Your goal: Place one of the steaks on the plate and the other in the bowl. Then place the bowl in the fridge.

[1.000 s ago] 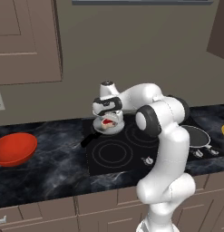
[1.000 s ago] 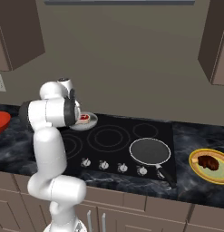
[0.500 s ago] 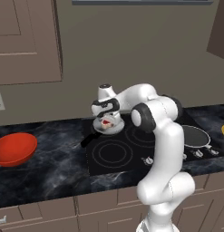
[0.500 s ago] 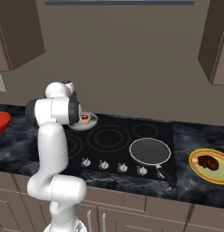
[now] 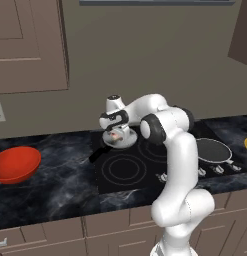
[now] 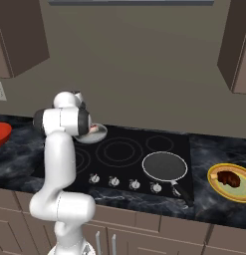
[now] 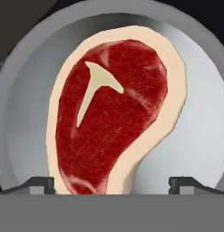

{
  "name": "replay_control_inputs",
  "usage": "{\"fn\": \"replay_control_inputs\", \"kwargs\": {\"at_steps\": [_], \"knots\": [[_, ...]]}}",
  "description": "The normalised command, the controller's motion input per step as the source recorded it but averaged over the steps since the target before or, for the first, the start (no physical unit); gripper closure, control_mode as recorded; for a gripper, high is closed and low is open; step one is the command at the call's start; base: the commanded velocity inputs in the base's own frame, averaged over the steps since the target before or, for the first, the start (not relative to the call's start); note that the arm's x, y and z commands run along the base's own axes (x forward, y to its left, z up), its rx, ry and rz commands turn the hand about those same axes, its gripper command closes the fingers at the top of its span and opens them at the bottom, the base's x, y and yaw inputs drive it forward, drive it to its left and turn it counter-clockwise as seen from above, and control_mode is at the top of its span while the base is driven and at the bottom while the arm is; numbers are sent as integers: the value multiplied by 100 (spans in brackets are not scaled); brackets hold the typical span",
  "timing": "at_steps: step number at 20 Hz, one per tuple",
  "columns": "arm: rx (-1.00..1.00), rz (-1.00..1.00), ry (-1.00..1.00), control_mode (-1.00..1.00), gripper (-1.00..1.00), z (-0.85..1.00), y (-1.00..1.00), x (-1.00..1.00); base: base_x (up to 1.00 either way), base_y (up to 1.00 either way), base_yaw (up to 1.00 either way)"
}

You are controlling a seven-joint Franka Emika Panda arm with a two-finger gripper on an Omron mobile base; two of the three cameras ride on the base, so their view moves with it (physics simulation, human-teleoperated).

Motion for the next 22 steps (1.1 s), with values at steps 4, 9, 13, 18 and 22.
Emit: {"fn": "replay_control_inputs", "kwargs": {"at_steps": [4, 9, 13, 18, 22], "knots": [[0, -5, 0, -100, -100, -23, 0, 16, 0, 0, 0], [0, -3, 0, -100, 100, -32, -5, 0, 0, 0, 0], [0, 0, -1, -100, 100, -9, -34, 0, 0, 0, 0], [0, 0, -12, -100, 100, 36, -24, -10, 0, 0, 0], [0, 10, -25, -100, 100, 78, 0, -51, 0, 0, 0]]}}
